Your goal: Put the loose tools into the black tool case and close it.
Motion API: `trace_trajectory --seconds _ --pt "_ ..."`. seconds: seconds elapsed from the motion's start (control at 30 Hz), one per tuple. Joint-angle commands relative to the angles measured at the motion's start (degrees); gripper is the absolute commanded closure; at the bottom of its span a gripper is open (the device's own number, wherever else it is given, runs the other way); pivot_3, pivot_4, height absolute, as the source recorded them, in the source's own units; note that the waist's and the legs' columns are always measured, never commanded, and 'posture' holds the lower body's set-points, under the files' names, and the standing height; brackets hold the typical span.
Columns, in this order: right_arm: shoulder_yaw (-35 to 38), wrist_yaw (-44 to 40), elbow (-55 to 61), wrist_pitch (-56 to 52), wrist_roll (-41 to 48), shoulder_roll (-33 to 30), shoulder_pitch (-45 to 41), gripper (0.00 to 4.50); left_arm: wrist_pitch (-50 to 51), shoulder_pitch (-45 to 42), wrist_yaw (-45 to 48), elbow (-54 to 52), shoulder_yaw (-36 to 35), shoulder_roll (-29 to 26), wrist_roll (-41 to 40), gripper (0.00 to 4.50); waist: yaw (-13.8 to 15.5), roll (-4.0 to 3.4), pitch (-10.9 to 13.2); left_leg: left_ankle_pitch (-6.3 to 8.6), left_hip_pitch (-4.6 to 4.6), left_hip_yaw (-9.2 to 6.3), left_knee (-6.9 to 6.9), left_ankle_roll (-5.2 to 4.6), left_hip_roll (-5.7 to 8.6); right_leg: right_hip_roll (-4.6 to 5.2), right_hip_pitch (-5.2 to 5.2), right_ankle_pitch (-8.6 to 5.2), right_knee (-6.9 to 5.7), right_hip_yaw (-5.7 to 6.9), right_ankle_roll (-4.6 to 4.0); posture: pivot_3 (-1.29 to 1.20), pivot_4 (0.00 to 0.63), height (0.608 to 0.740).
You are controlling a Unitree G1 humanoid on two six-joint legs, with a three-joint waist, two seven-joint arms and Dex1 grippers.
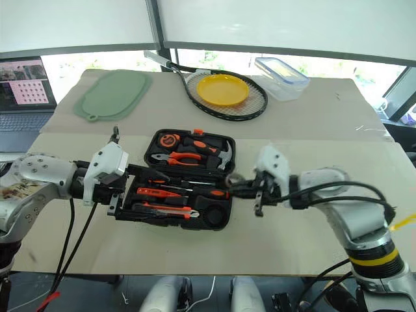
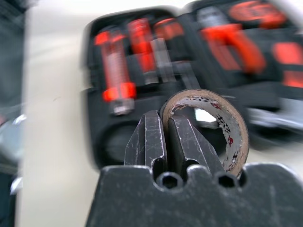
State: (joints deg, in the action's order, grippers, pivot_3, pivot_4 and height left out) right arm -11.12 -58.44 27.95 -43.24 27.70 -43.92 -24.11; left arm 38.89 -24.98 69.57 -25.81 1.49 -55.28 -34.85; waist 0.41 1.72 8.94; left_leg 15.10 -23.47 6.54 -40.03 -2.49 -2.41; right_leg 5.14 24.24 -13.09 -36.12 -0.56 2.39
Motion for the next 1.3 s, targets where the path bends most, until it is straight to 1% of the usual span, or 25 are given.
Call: trace_trajectory --seconds 0.03,0.1,0.3,0.4,0.6,0.8,0.93,0.97,1.0,1.1,1.17,1.2,1.3 --pt "-4.55 0.20 -0.32 2.46 -4.28 0.09 -2.12 4.48 -0.93 -1.40 0.80 -0.09 -0.23 -0.34 -0.09 0.00 0.12 0.00 0.00 0.00 0.00 0.00 0.00 0.00 0.00 0.00 0.00 0.00 0.00 0.00 0.00 0.00 0.150 0.738" --pt "-6.22 0.36 -2.29 2.74 -5.64 0.87 -3.06 4.48 -1.03 -1.43 1.12 0.08 -0.21 -0.44 0.03 0.00 0.10 0.00 0.00 0.00 0.00 0.01 -0.01 0.00 0.00 0.00 0.01 0.00 -0.01 0.01 0.00 0.00 0.150 0.738" --pt "-9.81 -3.49 -6.33 5.45 -7.74 1.02 -3.64 4.48 -1.04 -1.47 1.38 0.21 -0.15 -0.19 0.37 0.00 0.17 0.00 0.00 0.00 -0.02 0.04 0.00 0.00 -0.01 -0.02 0.02 0.00 0.00 0.01 -0.01 0.00 0.150 0.738" --pt "-10.17 -4.85 -6.12 5.90 -7.26 1.40 -3.44 4.48 -0.90 -1.48 1.33 0.08 -0.20 -0.06 0.42 0.00 0.15 0.01 0.00 0.00 0.00 0.04 0.00 0.00 -0.03 -0.04 0.01 0.00 -0.01 0.01 -0.01 0.00 0.150 0.738" --pt "-11.20 -7.61 -4.96 10.34 -8.65 0.56 -2.22 4.48 -0.57 -0.63 1.88 -0.65 -0.68 -0.89 0.13 0.00 0.16 0.01 0.00 0.00 0.00 0.04 0.00 0.00 -0.04 -0.04 0.01 0.00 -0.01 0.01 -0.01 0.00 0.150 0.738" --pt "-13.82 -7.93 -7.46 13.38 -12.99 1.29 -2.54 4.48 -0.12 -0.25 2.75 -1.28 -0.61 -1.62 -0.37 0.00 0.19 0.01 0.01 0.00 0.00 0.04 0.00 0.00 -0.04 -0.04 0.02 -0.01 -0.01 0.02 -0.01 0.00 0.150 0.738" --pt "-14.73 -10.32 -7.90 16.21 -14.94 0.02 -2.17 4.48 -0.33 -0.36 3.26 -0.88 -0.66 -1.81 -0.18 0.00 0.26 0.01 0.00 0.00 0.00 0.05 -0.01 0.00 -0.03 -0.04 0.01 -0.01 -0.01 0.03 -0.01 0.00 0.150 0.738" --pt "-14.67 -10.71 -7.78 16.54 -15.00 -0.13 -1.98 3.71 -0.34 -0.38 3.28 -0.85 -0.64 -1.80 -0.14 0.00 0.29 0.01 0.00 0.00 0.00 0.05 0.00 0.00 -0.02 -0.03 0.01 -0.01 -0.01 0.03 -0.01 0.00 0.150 0.738" --pt "-14.49 -10.79 -7.41 16.23 -14.82 -0.08 -1.86 3.52 -0.37 -0.36 3.34 -0.83 -0.67 -1.81 -0.11 0.00 0.30 0.01 0.00 0.00 0.01 0.05 0.00 0.01 -0.03 -0.03 0.00 -0.01 0.00 0.03 -0.01 0.00 0.150 0.738" --pt "-13.78 -11.65 -6.11 15.80 -13.79 -0.09 -1.30 2.51 -0.47 -0.28 3.41 -0.82 -0.67 -1.77 0.04 0.00 0.29 0.01 0.00 0.00 0.00 0.05 0.00 0.00 -0.03 -0.03 0.00 -0.01 0.02 0.04 -0.01 0.00 0.150 0.738" --pt "-12.23 -12.77 -4.41 15.10 -11.21 0.10 -0.92 1.86 -0.59 -0.24 3.36 -0.70 -0.66 -1.68 0.16 0.00 0.29 0.01 0.00 0.00 0.00 0.05 0.01 0.00 -0.05 -0.04 0.00 -0.04 0.02 0.05 -0.04 0.00 0.150 0.738" --pt "-11.48 -13.26 -3.67 14.51 -9.97 0.14 -0.87 1.46 -0.63 -0.25 3.35 -0.62 -0.66 -1.64 0.20 0.00 0.28 0.01 0.01 0.00 -0.02 0.04 0.02 0.01 -0.07 -0.05 0.01 -0.06 0.01 0.09 -0.07 0.00 0.150 0.738" --pt "-6.77 -15.11 -1.12 11.38 -3.36 -0.58 -1.45 0.48 -0.77 -0.02 3.19 0.08 -0.69 -1.43 0.43 0.00 0.26 0.02 0.01 0.00 -0.03 0.04 0.00 0.01 -0.07 -0.04 0.02 -0.06 -0.01 0.08 -0.07 0.00 0.150 0.738"
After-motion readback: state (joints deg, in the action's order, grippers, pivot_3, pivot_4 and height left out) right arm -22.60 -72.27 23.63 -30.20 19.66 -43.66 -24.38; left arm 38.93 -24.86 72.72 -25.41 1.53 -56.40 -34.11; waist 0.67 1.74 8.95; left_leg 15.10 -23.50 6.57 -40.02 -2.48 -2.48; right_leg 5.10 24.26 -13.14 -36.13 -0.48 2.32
